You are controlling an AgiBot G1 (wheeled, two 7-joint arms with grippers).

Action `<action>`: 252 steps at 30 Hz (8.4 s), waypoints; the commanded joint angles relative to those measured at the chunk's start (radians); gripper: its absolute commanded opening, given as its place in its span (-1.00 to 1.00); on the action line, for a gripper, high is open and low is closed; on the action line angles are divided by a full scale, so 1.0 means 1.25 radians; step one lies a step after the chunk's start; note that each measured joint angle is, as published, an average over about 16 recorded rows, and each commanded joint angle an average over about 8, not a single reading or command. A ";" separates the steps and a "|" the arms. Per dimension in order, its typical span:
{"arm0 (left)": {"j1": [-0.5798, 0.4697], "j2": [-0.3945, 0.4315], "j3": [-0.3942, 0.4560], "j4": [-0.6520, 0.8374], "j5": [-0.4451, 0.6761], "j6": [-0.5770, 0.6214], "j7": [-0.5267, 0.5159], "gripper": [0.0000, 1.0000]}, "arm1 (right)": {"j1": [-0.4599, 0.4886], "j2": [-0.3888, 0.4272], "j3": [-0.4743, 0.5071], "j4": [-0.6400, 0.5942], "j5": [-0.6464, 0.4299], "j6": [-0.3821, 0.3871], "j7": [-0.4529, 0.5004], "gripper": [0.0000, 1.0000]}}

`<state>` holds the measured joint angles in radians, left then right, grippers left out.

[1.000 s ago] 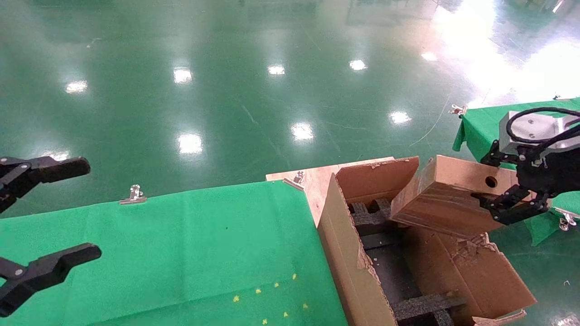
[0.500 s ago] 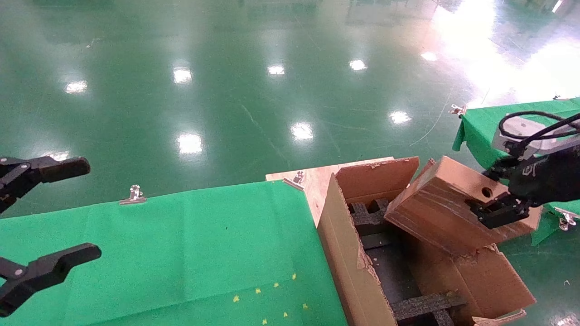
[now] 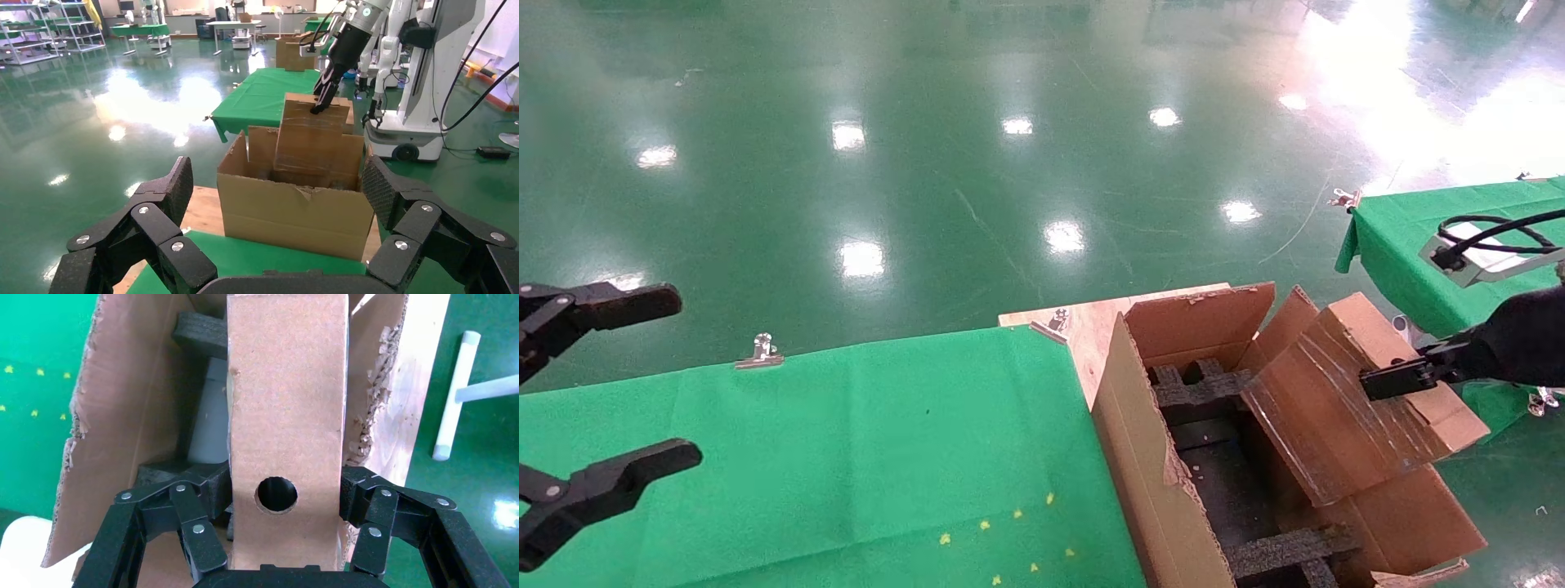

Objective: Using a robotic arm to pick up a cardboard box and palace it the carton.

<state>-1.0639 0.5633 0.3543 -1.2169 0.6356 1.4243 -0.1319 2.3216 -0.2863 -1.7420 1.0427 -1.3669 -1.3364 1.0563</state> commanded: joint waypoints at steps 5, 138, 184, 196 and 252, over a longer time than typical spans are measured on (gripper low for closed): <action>0.000 0.000 0.000 0.000 0.000 0.000 0.000 1.00 | -0.006 0.002 -0.003 0.002 -0.003 0.009 0.020 -1.00; 0.000 0.000 0.000 0.000 0.000 -0.001 0.000 1.00 | -0.232 -0.142 0.131 0.059 0.391 0.259 -0.159 1.00; 0.000 0.000 0.000 0.000 0.000 -0.001 0.000 1.00 | -0.694 -0.213 0.755 0.137 0.460 0.027 -0.480 1.00; 0.000 0.000 0.000 0.000 0.000 -0.001 0.000 1.00 | -0.847 -0.237 0.965 0.165 0.485 -0.051 -0.589 1.00; 0.001 -0.001 0.000 0.001 -0.001 -0.001 0.000 1.00 | -0.996 -0.260 1.168 0.193 0.509 -0.127 -0.694 1.00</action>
<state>-1.0630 0.5626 0.3542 -1.2160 0.6349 1.4233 -0.1317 1.0759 -0.6110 -0.2819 1.2837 -0.7304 -1.4947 0.1889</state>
